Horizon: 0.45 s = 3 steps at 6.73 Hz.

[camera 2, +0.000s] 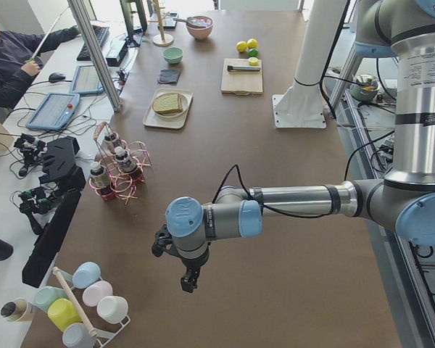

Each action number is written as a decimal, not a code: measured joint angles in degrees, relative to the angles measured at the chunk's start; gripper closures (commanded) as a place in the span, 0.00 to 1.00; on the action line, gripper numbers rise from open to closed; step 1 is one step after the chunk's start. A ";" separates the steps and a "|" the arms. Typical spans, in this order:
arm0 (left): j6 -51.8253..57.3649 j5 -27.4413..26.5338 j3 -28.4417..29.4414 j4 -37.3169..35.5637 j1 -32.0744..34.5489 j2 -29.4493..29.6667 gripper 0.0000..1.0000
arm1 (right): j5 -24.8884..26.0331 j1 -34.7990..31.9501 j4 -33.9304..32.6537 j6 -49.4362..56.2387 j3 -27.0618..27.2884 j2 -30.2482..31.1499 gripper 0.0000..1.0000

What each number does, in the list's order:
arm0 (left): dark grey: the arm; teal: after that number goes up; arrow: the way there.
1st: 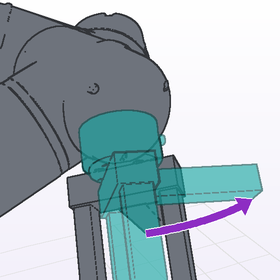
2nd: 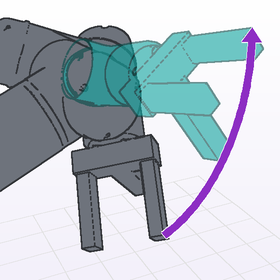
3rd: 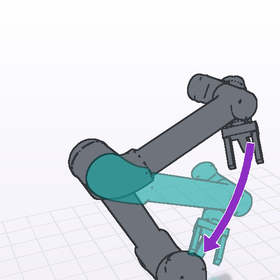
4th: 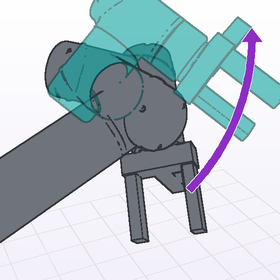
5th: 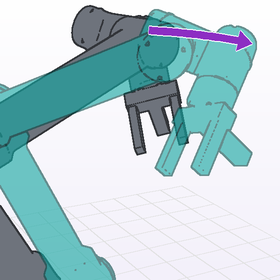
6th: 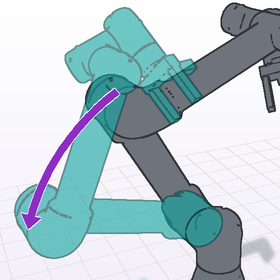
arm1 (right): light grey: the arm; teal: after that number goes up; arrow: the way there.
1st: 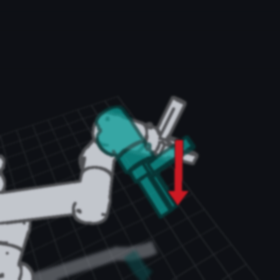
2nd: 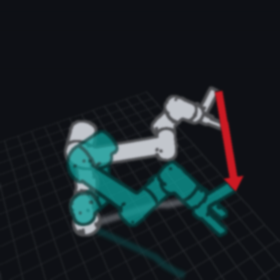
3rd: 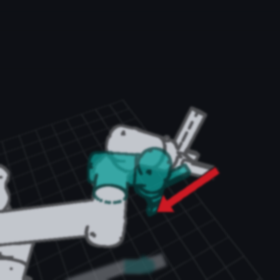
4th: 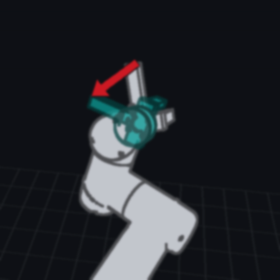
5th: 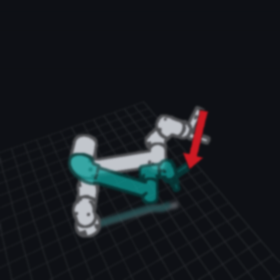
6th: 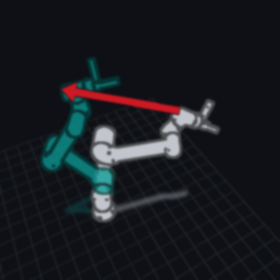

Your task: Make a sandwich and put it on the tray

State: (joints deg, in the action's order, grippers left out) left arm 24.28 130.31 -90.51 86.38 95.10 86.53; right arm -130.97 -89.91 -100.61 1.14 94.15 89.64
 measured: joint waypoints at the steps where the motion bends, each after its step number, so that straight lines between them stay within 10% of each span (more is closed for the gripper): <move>1: 0.02 0.52 0.00 -0.04 -0.08 -0.08 0.03 | -0.01 0.00 0.01 0.00 0.17 -0.01 0.00; 3: 0.03 1.46 0.17 -0.03 -0.23 0.03 0.03 | 0.16 0.00 0.12 0.02 0.30 -0.07 0.00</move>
State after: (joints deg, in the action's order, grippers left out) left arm 24.30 131.77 -90.34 86.35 94.87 86.56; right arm -130.80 -89.91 -100.49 1.16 94.44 89.57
